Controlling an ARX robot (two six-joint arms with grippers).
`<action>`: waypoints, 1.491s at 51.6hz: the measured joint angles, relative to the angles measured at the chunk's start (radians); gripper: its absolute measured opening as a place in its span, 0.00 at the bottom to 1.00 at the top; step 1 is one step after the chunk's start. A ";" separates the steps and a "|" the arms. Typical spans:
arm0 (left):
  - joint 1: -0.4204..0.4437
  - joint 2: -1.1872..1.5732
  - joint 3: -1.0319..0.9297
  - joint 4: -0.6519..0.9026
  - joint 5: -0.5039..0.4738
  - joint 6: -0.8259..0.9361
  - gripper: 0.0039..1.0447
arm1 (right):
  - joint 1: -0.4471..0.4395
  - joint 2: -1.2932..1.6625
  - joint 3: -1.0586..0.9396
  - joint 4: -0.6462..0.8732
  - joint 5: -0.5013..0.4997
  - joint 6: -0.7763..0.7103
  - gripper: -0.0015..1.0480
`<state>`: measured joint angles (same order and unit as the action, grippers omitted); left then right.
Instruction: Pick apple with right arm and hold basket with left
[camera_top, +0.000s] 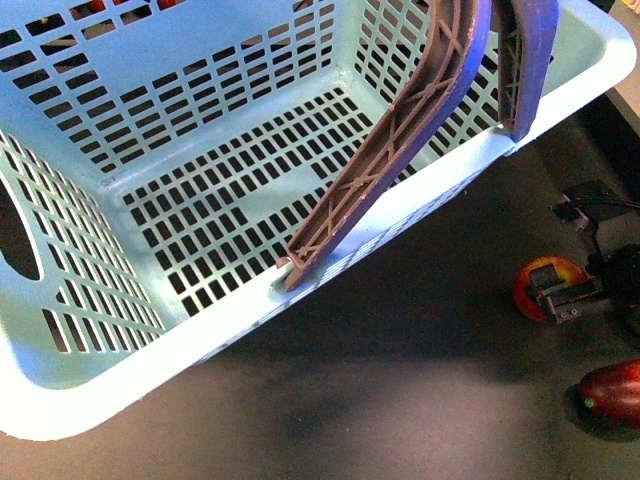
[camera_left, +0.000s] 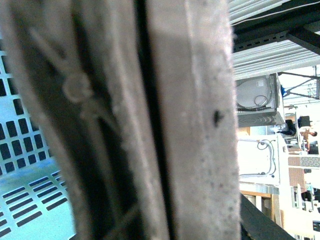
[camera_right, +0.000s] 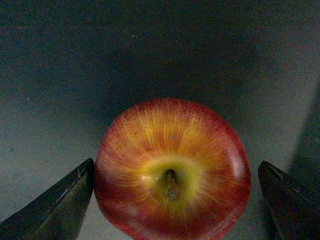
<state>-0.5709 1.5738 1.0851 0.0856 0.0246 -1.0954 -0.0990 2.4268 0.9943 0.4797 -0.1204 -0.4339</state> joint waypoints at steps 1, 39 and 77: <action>0.000 0.000 0.000 0.000 0.000 0.000 0.27 | 0.001 0.003 0.003 -0.003 0.002 0.000 0.92; 0.000 0.000 0.000 0.000 -0.002 0.000 0.27 | -0.046 -0.076 -0.027 -0.020 0.022 0.023 0.77; 0.000 0.000 0.000 0.000 0.000 0.000 0.27 | 0.048 -1.050 -0.142 -0.194 -0.158 0.192 0.77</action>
<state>-0.5709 1.5738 1.0851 0.0856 0.0246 -1.0954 -0.0509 1.3769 0.8528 0.2859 -0.2787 -0.2424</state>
